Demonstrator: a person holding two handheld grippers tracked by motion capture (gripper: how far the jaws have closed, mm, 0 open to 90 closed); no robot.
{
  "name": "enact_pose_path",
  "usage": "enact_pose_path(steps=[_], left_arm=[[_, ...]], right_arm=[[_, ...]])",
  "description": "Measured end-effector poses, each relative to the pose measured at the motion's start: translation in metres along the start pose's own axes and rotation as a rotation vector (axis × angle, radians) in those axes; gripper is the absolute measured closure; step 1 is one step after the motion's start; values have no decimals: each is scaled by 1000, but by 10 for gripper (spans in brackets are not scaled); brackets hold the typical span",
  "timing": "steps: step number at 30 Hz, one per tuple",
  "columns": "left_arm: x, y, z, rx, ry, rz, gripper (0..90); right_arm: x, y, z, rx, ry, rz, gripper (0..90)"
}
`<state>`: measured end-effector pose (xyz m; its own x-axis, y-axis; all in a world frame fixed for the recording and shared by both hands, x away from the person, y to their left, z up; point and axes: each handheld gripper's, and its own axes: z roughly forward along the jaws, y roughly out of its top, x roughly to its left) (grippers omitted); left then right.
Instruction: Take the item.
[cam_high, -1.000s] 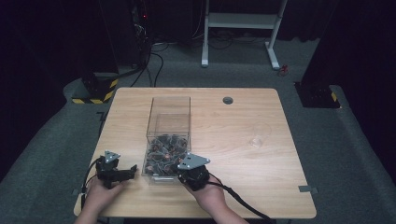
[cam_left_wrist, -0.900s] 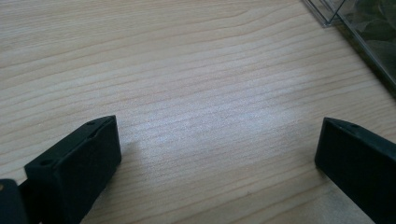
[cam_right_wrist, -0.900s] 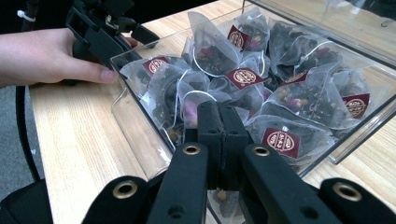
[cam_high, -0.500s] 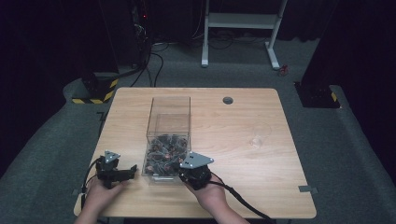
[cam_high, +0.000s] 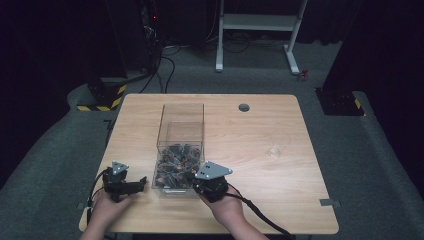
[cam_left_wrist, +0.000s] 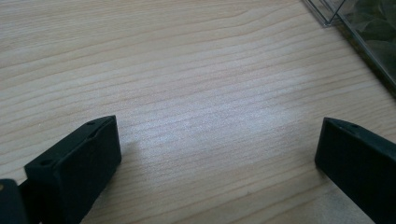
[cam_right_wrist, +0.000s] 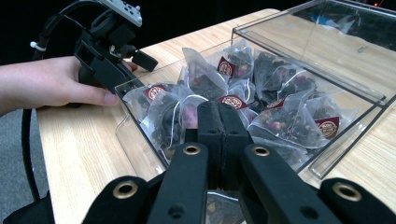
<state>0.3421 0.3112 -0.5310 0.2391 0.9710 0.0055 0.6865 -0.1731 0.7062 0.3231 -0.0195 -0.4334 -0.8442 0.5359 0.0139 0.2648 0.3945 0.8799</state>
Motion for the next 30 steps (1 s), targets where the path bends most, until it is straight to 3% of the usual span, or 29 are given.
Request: enact_pose_path(steps=[30], left_arm=[[0,0,0,0,0,-1,5]], right_arm=[[-9,7,-17,-73,-46,8,900]])
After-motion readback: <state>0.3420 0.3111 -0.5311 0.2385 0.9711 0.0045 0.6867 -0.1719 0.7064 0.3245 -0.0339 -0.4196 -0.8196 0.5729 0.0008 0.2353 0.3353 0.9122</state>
